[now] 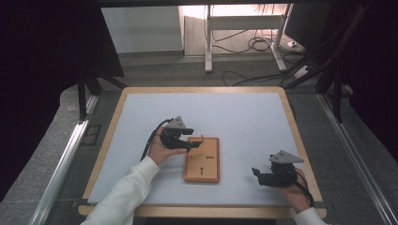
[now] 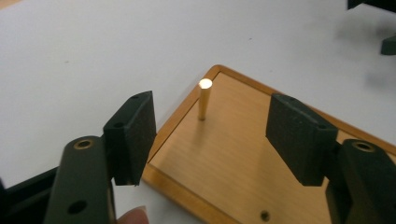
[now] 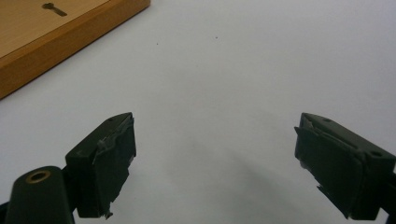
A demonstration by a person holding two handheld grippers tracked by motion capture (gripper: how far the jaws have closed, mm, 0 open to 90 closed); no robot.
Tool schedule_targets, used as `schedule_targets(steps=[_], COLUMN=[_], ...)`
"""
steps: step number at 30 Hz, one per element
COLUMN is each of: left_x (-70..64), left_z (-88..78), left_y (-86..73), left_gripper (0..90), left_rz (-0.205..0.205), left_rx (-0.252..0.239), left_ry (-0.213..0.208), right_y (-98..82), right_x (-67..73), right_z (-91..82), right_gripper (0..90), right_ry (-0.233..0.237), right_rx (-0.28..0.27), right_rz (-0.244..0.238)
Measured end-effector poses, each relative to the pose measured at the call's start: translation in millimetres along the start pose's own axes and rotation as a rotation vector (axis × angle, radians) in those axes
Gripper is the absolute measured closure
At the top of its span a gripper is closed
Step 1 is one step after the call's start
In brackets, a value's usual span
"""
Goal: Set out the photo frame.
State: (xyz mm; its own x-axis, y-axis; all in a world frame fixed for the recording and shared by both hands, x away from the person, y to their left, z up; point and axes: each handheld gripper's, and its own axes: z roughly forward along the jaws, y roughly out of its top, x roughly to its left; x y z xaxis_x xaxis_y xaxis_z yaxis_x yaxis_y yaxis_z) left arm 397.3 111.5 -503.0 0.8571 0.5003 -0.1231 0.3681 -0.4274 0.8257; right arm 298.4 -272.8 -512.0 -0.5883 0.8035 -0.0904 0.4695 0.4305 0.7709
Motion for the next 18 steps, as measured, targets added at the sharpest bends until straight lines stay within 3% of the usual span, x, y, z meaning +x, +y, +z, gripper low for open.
schedule_targets(steps=[11,15,18], left_x=[4.7,6.7,9.5], left_z=[21.2,28.4,33.1], left_y=[2.1,3.8,2.6], left_gripper=[39.1,42.7,46.3], left_rz=[0.013,0.021,0.004], left_rx=[0.053,0.061,0.059], left_ry=[0.015,-0.007,-0.034], right_y=[-0.4,-0.4,-0.3], right_x=[-0.8,-0.7,-0.4], right_z=[-1.3,-1.4,-1.4], right_gripper=[13.0,13.0,13.0], right_ry=[0.001,0.0,0.0], right_rx=[-0.006,-0.006,-0.006], right_rz=[0.003,0.002,0.002])
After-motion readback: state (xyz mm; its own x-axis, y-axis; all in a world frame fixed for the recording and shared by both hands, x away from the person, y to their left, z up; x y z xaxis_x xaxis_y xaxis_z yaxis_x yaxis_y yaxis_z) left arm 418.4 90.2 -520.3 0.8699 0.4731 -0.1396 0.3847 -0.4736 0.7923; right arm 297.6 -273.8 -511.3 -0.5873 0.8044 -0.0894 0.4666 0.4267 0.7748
